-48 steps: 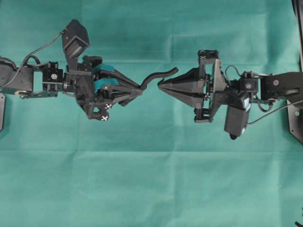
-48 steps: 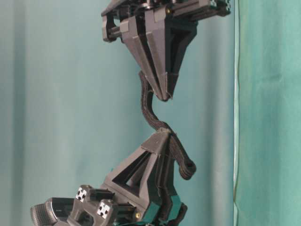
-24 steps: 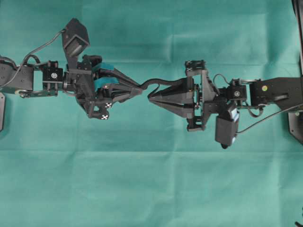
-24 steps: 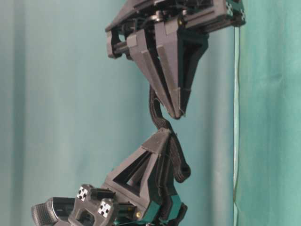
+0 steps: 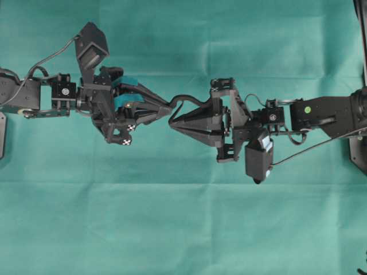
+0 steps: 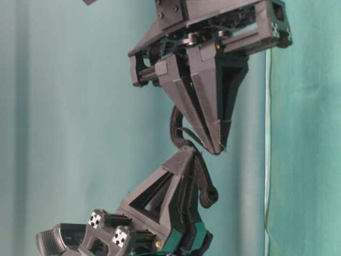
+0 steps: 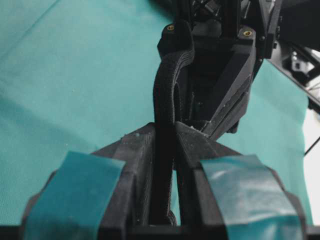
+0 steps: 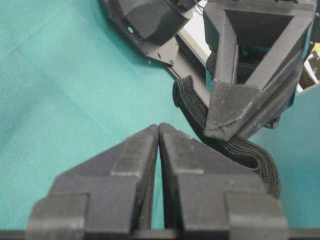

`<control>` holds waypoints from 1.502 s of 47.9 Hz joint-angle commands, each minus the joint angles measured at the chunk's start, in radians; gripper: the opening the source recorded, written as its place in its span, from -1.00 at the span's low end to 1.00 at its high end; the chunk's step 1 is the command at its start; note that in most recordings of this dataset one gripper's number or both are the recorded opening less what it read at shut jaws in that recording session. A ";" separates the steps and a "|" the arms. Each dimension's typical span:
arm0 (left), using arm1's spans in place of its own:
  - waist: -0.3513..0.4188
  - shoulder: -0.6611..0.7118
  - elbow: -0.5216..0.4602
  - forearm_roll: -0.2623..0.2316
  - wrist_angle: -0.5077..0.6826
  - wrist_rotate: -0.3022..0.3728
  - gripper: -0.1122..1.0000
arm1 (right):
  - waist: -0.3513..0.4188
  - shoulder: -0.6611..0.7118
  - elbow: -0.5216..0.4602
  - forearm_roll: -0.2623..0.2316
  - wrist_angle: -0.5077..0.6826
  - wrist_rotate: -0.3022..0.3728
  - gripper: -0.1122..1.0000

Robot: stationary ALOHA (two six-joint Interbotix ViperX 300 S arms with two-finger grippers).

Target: Peel off the Velcro with your right arm.

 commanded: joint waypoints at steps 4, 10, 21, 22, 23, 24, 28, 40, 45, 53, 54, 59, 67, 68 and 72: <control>0.009 -0.015 -0.014 -0.002 -0.014 0.002 -0.63 | 0.026 0.003 -0.037 -0.005 0.009 0.000 -0.96; 0.009 -0.015 -0.014 -0.002 -0.014 0.003 -0.63 | 0.034 0.017 -0.046 -0.005 0.028 0.000 -0.96; 0.011 -0.015 -0.014 -0.002 -0.014 0.002 -0.63 | 0.048 0.028 -0.052 -0.005 0.071 0.000 -0.96; 0.011 -0.017 -0.014 -0.002 -0.014 0.002 -0.63 | 0.049 0.028 -0.052 -0.005 0.075 0.000 -0.96; 0.011 -0.017 -0.014 -0.002 -0.014 0.002 -0.63 | 0.051 0.028 -0.052 -0.005 0.080 0.000 -0.96; 0.012 -0.017 -0.014 -0.002 -0.014 0.002 -0.63 | 0.052 0.028 -0.052 -0.005 0.083 0.000 -0.96; 0.014 -0.015 -0.014 -0.002 -0.014 0.000 -0.63 | 0.060 0.028 -0.052 -0.005 0.097 0.000 -0.96; 0.017 -0.015 -0.017 -0.002 -0.014 0.000 -0.63 | 0.074 0.028 -0.052 -0.005 0.104 0.000 -0.96; 0.018 -0.015 -0.017 -0.002 -0.014 0.002 -0.63 | 0.080 0.031 -0.052 -0.005 0.104 0.000 -0.96; 0.020 -0.015 -0.018 -0.002 -0.014 0.002 -0.63 | 0.091 0.038 -0.054 -0.009 0.103 -0.002 -0.96; 0.020 -0.015 -0.018 -0.002 -0.014 0.002 -0.63 | 0.091 0.040 -0.052 -0.011 0.104 -0.002 -0.96; 0.020 -0.015 -0.018 -0.002 -0.014 0.002 -0.63 | 0.094 0.044 -0.057 -0.032 0.114 0.000 -0.96; 0.020 -0.015 -0.018 -0.002 -0.014 0.002 -0.63 | 0.103 0.055 -0.069 -0.046 0.143 0.000 -0.96; 0.020 -0.015 -0.018 -0.002 -0.014 0.002 -0.63 | 0.103 0.057 -0.072 -0.046 0.146 0.000 -0.96; 0.020 -0.015 -0.018 -0.002 -0.014 0.002 -0.63 | 0.106 0.063 -0.078 -0.046 0.161 0.000 -0.96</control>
